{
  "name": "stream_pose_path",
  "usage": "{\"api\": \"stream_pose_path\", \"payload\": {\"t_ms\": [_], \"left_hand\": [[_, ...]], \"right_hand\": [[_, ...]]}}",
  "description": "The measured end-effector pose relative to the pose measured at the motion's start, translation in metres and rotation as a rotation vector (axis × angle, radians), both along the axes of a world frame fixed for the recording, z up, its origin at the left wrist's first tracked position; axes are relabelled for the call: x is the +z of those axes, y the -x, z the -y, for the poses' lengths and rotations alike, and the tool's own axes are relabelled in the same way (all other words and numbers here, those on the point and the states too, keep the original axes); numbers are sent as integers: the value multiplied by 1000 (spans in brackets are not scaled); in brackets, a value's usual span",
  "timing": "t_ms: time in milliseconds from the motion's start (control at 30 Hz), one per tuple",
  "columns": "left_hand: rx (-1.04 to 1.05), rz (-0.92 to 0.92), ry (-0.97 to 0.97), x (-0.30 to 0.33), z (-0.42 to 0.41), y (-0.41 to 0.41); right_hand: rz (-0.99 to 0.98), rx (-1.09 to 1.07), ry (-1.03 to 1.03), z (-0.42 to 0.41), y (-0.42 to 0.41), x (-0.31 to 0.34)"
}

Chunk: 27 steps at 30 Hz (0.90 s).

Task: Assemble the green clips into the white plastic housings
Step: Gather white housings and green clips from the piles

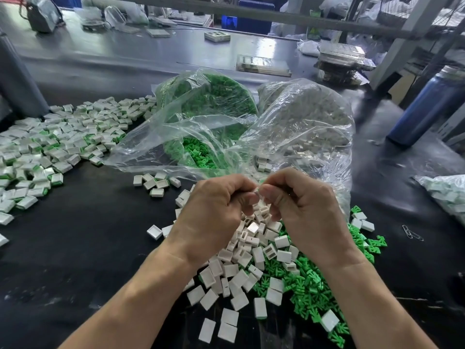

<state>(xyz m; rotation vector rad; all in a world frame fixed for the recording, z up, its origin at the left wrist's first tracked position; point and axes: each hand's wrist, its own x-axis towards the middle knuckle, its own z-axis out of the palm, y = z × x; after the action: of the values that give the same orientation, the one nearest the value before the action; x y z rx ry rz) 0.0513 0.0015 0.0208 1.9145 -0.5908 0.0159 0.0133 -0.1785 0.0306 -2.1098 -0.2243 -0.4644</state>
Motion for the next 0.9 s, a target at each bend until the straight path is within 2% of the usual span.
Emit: {"api": "stream_pose_path", "payload": {"t_ms": [200, 367, 733, 900], "left_hand": [[-2, 5, -50, 5, -4, 1], [-12, -20, 48, 6, -4, 0], [5, -45, 53, 3, 2, 1], [27, -27, 85, 7, 5, -1]], "right_hand": [[25, 0, 86, -3, 1, 0], [-29, 17, -186, -8, 3, 0], [-129, 49, -233, -5, 4, -3], [-166, 33, -501, -6, 4, 6]]}}
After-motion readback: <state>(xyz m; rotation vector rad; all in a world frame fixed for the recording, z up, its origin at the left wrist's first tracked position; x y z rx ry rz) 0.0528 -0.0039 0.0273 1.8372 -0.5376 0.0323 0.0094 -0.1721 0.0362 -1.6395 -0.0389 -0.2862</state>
